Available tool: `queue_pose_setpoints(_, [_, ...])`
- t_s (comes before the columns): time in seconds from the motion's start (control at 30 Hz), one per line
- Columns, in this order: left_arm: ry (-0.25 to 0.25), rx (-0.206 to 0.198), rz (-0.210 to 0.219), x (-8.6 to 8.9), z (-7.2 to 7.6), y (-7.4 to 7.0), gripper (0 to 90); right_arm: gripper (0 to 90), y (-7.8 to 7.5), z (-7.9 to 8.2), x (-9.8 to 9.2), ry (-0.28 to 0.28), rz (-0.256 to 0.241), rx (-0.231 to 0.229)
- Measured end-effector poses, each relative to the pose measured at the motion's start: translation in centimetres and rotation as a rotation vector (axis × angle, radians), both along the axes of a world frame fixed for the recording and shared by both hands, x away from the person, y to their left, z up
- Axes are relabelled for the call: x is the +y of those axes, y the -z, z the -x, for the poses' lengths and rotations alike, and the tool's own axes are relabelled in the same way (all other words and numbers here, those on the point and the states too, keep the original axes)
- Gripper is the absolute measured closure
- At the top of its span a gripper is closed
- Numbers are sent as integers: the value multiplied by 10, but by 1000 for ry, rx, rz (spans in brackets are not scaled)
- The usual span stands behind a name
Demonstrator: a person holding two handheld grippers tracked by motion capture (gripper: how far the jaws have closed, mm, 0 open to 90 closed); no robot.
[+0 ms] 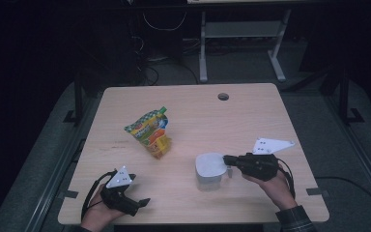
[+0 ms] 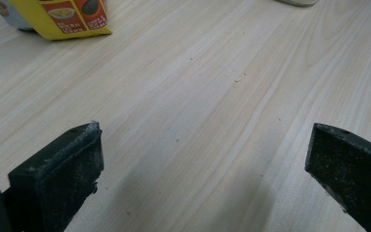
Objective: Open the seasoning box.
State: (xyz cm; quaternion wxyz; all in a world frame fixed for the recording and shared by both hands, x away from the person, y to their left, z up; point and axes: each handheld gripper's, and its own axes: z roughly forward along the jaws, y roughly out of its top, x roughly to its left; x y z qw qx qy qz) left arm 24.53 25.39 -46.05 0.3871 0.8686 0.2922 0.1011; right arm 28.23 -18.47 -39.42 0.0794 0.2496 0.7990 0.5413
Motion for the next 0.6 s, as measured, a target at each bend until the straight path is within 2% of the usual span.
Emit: queue_pose_setpoints(0.6, [3, 2, 0, -1, 0, 0, 0, 896, 3, 0, -2, 9, 6, 1])
